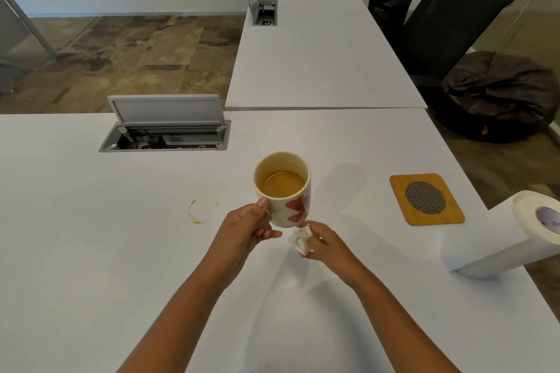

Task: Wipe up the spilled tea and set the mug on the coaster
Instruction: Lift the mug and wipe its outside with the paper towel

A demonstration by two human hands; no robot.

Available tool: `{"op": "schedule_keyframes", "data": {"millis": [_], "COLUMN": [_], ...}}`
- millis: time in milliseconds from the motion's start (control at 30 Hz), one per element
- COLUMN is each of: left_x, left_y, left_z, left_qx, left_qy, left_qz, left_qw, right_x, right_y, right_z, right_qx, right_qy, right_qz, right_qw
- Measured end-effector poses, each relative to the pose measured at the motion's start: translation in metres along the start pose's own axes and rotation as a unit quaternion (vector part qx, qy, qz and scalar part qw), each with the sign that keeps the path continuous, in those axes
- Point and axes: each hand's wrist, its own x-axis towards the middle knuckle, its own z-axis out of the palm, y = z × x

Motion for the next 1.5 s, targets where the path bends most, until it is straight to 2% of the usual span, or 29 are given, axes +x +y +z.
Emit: {"op": "schedule_keyframes", "data": {"millis": [67, 133, 300, 400, 467, 633, 733, 900, 1033, 1100, 1233, 1333, 1500], "left_x": [0.001, 0.0, 0.001, 0.001, 0.002, 0.001, 0.0, -0.004, -0.007, -0.009, -0.012, -0.011, -0.014], "left_y": [0.0, 0.0, -0.003, -0.003, -0.003, -0.005, -0.005, -0.001, 0.003, 0.004, 0.004, 0.005, 0.007], "left_z": [-0.002, -0.004, -0.004, -0.002, 0.0, 0.004, 0.004, 0.006, 0.012, 0.015, 0.024, 0.027, 0.018], "left_qx": [0.005, 0.009, 0.003, 0.011, 0.013, 0.02, 0.009, 0.011, 0.043, 0.056, 0.069, 0.076, 0.06], "left_qy": [-0.002, 0.0, 0.008, 0.005, -0.001, -0.015, -0.022, -0.036, -0.064, -0.083, -0.101, -0.108, -0.103], "left_qz": [0.002, 0.0, 0.001, 0.0, 0.0, -0.004, -0.009, -0.011, -0.023, -0.026, -0.021, -0.015, 0.0], "left_qw": [1.0, 1.0, 1.0, 1.0, 1.0, 1.0, 1.0, 0.999, 0.997, 0.995, 0.992, 0.991, 0.993], "right_x": [-0.003, -0.005, -0.011, -0.01, -0.01, -0.011, -0.01, -0.012, -0.009, -0.005, -0.006, -0.008, -0.013], "right_y": [-0.001, 0.001, -0.001, -0.003, -0.006, -0.015, -0.013, -0.008, -0.009, -0.01, -0.017, -0.015, -0.002], "right_z": [-0.003, -0.005, -0.008, -0.007, -0.003, 0.001, -0.004, -0.003, -0.004, -0.006, 0.001, 0.01, 0.02], "right_qx": [0.087, 0.113, 0.101, 0.122, 0.098, 0.084, 0.146, 0.226, 0.275, 0.296, 0.367, 0.437, 0.467], "right_qy": [-0.028, -0.037, 0.011, 0.058, 0.096, 0.123, 0.119, 0.158, 0.161, 0.148, 0.045, -0.013, -0.12], "right_qz": [0.043, 0.045, -0.025, -0.013, -0.008, -0.037, -0.042, -0.029, -0.03, -0.035, -0.085, -0.054, -0.009], "right_qw": [0.995, 0.992, 0.994, 0.991, 0.991, 0.988, 0.981, 0.961, 0.947, 0.943, 0.925, 0.898, 0.876]}}
